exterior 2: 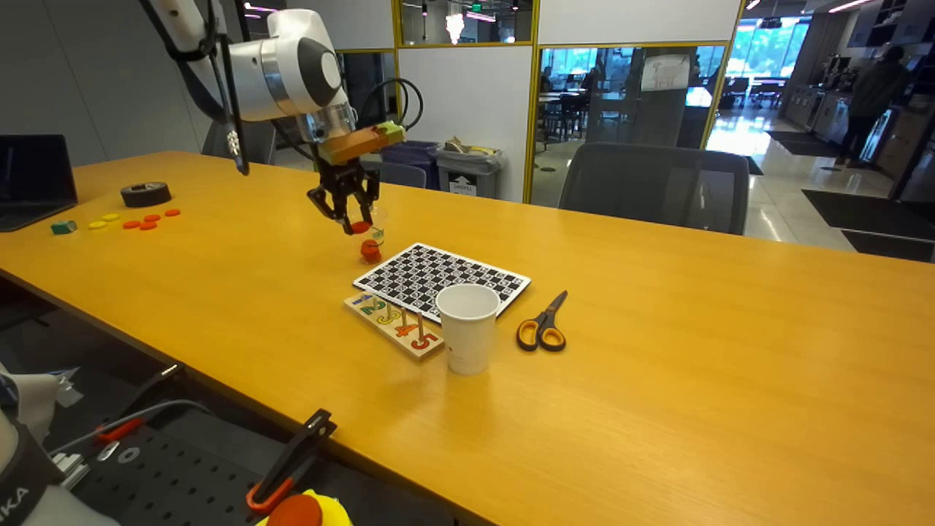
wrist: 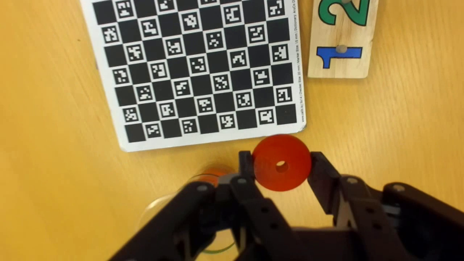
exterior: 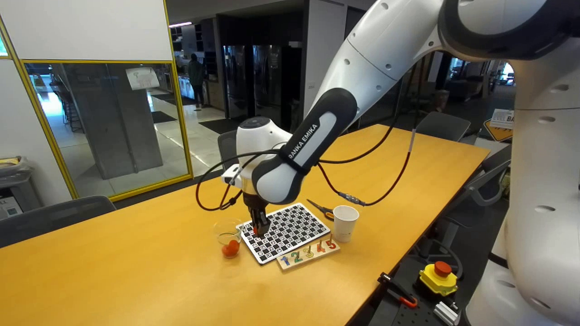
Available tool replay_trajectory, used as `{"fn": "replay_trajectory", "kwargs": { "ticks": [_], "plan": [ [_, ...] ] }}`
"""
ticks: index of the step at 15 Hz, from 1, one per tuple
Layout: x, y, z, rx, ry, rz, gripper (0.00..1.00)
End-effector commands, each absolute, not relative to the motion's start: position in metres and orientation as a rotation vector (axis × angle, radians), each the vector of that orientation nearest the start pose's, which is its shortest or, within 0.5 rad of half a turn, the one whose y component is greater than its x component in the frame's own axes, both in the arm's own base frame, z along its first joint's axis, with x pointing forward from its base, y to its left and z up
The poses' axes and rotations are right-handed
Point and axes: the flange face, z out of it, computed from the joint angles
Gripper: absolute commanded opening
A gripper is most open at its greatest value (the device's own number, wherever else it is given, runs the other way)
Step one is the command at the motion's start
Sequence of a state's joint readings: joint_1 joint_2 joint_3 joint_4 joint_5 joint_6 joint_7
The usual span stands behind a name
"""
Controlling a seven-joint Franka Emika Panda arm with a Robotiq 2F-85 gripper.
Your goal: Pick up the orange and blue objects from the table and put them in the two cups
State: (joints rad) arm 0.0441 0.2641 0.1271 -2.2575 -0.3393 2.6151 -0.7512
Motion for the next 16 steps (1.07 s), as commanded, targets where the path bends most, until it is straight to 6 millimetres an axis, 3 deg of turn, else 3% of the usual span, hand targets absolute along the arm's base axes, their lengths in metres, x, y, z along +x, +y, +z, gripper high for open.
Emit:
{"fn": "replay_trajectory", "kwargs": {
  "ticks": [1,7,16],
  "plan": [
    [0.56,0.117,0.288,-2.808,-1.771,-0.081,0.21],
    [0.585,0.135,0.297,-2.791,-1.734,-0.139,0.21],
    [0.631,0.143,0.274,-2.748,-1.673,-0.184,0.2]
  ]
}}
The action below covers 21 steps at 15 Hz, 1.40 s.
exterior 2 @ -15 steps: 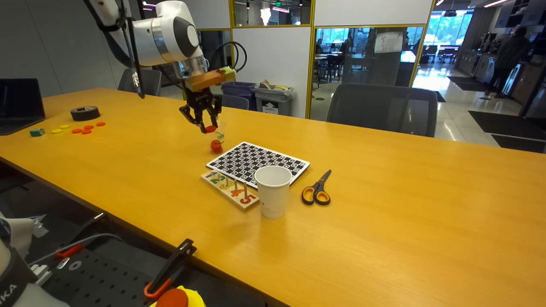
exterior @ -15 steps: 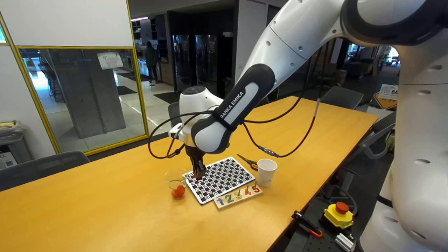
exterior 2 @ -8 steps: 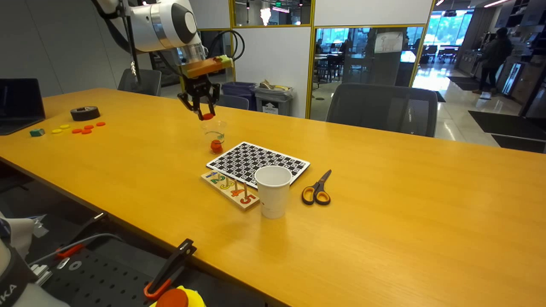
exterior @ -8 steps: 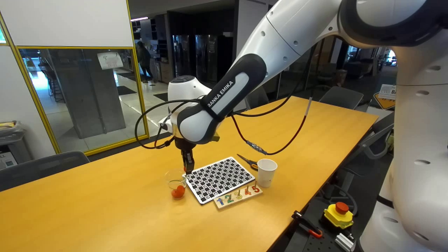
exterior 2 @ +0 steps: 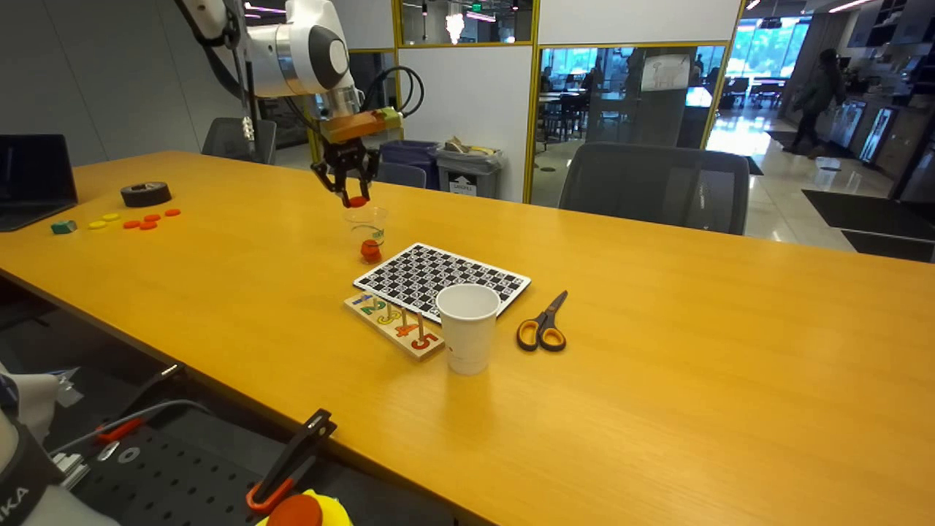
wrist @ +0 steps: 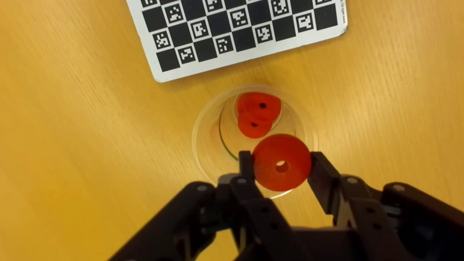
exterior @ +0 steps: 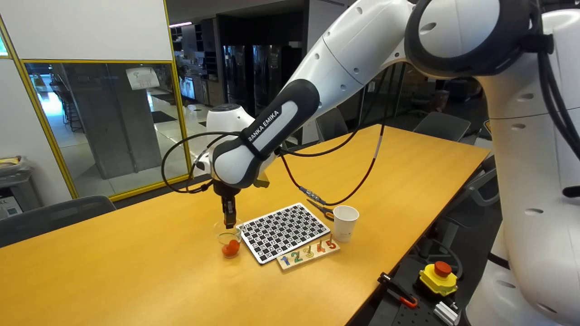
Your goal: Pick up the orange and blue objects from the table and put them in the two cups
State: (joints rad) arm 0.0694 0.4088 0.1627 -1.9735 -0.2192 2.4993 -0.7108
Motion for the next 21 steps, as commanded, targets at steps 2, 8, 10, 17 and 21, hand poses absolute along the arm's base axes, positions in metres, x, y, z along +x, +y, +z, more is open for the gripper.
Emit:
{"fn": "replay_trajectory", "kwargs": {
  "ticks": [2,8,10,17,21],
  "plan": [
    [0.637,0.141,0.269,-2.753,-1.662,-0.181,0.2],
    [0.639,0.134,0.263,-2.791,-1.625,-0.118,0.76],
    [0.629,0.131,0.269,-2.837,-1.54,-0.046,0.91],
    [0.571,0.085,0.345,-3.105,-0.977,0.104,1.0],
    [0.52,0.053,0.394,-3.224,-0.641,0.126,1.0]
  ]
}}
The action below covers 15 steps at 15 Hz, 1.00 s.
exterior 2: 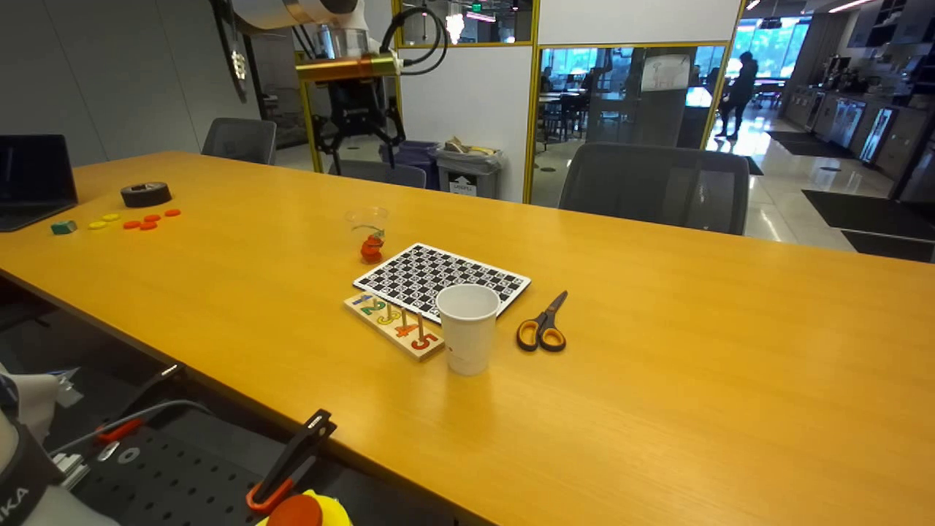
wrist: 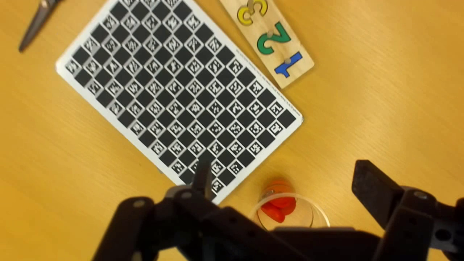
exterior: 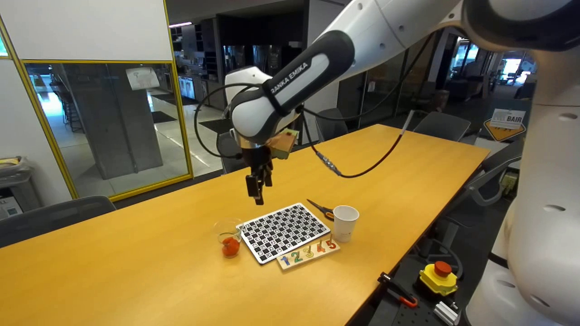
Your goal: Pick up the orange and blue objects from the table and put them in the two cups
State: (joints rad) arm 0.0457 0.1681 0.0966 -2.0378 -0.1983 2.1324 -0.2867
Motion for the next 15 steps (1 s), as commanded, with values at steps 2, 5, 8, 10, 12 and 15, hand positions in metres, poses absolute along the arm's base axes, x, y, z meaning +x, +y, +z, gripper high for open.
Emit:
{"fn": "replay_trajectory", "kwargs": {
  "ticks": [2,5,8,10,12,15],
  "plan": [
    [0.489,0.039,0.415,-3.266,-0.466,0.131,1.0],
    [0.438,0.02,0.44,-3.307,-0.199,0.143,1.0],
    [0.39,0.008,0.455,-3.285,-0.035,0.108,1.0],
    [0.364,0.006,0.464,-3.203,-0.031,0.079,1.0],
    [0.353,0.006,0.47,-3.15,0.001,0.081,1.0],
    [0.338,0.005,0.475,-3.112,0.042,0.07,1.0]
  ]
}}
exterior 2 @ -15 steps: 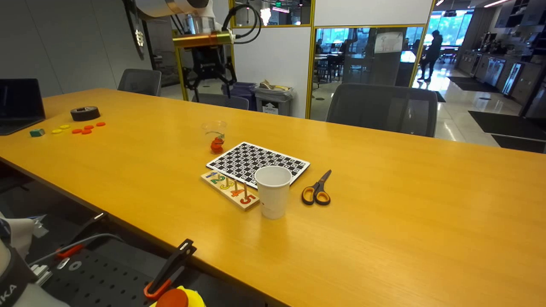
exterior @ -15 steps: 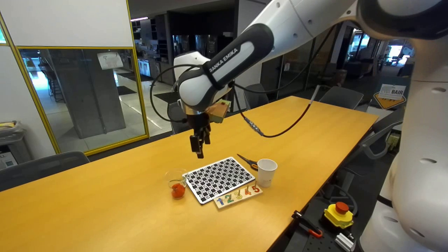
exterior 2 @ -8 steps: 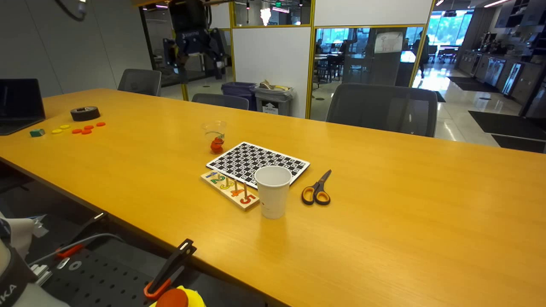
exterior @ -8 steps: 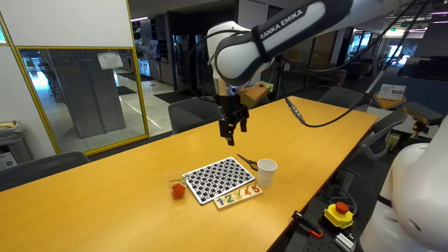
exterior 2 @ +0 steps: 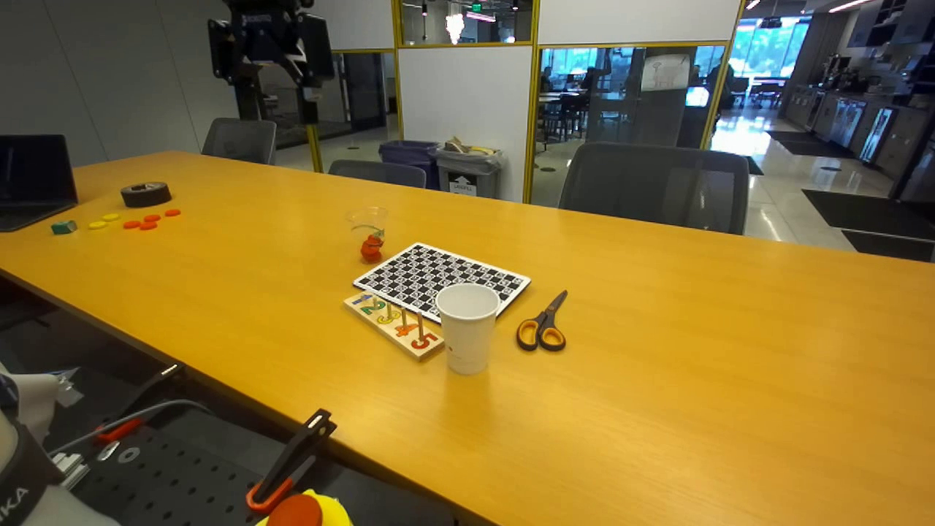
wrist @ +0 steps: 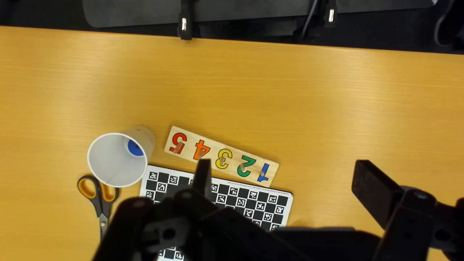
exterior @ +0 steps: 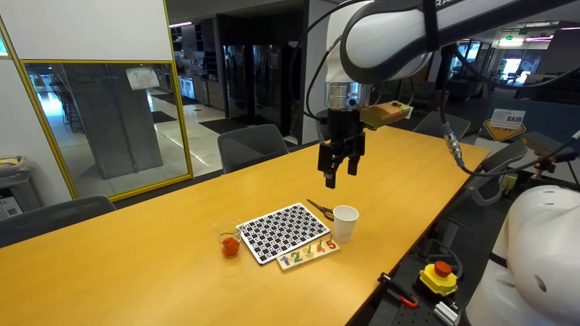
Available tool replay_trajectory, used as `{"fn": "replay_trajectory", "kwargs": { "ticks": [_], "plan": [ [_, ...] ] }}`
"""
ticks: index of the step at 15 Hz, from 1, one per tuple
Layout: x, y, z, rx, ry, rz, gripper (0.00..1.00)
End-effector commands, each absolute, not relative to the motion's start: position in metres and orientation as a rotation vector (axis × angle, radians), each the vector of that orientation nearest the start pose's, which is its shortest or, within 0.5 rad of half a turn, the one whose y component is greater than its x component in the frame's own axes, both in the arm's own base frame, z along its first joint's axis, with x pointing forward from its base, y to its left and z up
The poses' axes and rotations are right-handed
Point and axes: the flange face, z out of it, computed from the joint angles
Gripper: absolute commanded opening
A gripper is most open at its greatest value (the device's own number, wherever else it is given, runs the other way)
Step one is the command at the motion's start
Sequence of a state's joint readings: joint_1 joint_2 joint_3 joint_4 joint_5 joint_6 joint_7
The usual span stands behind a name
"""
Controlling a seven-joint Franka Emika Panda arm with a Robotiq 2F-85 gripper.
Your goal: Pick up the orange and blue objects from the table and put them in the two cups
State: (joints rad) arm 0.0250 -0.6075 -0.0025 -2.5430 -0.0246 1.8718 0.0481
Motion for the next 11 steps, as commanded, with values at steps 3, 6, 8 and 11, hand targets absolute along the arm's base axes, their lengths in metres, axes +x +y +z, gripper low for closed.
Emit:
{"fn": "replay_trajectory", "kwargs": {
  "ticks": [3,6,8,11],
  "plan": [
    [0.33,0.004,0.475,-3.101,0.06,0.06,1.0],
    [0.326,0.004,0.467,-3.164,0.093,0.082,1.0],
    [0.333,0.005,0.464,-3.14,0.062,0.103,1.0],
    [0.332,0.004,0.461,-3.144,0.067,0.114,1.0]
  ]
}}
